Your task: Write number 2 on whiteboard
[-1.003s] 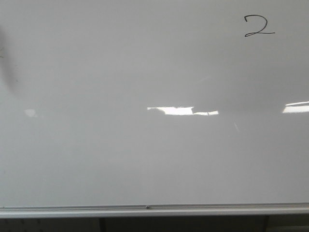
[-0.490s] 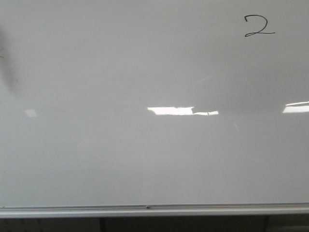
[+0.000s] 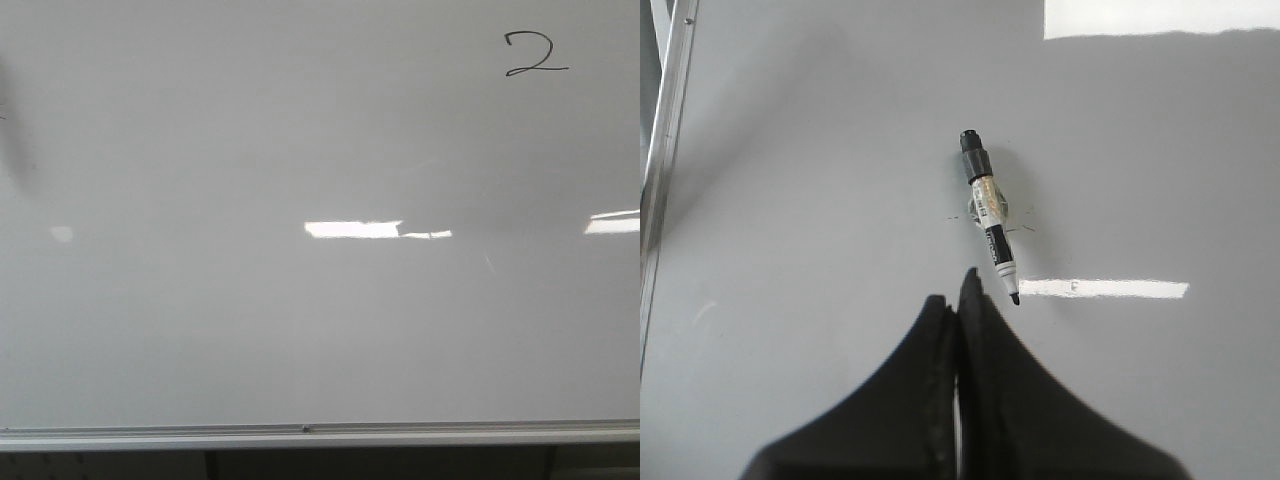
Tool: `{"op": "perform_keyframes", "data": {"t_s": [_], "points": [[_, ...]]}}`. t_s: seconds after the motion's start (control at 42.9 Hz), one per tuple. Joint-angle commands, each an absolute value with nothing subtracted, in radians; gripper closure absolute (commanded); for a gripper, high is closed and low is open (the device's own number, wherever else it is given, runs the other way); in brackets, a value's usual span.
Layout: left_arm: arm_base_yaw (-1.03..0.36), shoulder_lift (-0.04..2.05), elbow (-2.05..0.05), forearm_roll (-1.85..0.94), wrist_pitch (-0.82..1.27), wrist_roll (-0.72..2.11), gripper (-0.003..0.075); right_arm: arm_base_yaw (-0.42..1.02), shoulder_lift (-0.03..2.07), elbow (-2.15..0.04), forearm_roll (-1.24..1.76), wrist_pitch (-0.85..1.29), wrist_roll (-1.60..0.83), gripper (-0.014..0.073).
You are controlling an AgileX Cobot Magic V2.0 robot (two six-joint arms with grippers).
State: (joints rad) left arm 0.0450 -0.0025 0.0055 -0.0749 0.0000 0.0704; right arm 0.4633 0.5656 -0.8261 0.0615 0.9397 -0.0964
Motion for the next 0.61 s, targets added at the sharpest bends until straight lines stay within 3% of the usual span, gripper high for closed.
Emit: {"op": "perform_keyframes", "data": {"t_s": [0.0,0.583], "points": [[0.029,-0.032,0.039,-0.082,-0.078,0.07,0.0741,0.457,0.57,-0.852,0.056,0.882,-0.1,0.0675],[0.023,-0.03,0.039,-0.073,-0.078,0.071,0.0741,0.457,0.57,-0.852,0.056,0.882,-0.1,0.0675]]}}
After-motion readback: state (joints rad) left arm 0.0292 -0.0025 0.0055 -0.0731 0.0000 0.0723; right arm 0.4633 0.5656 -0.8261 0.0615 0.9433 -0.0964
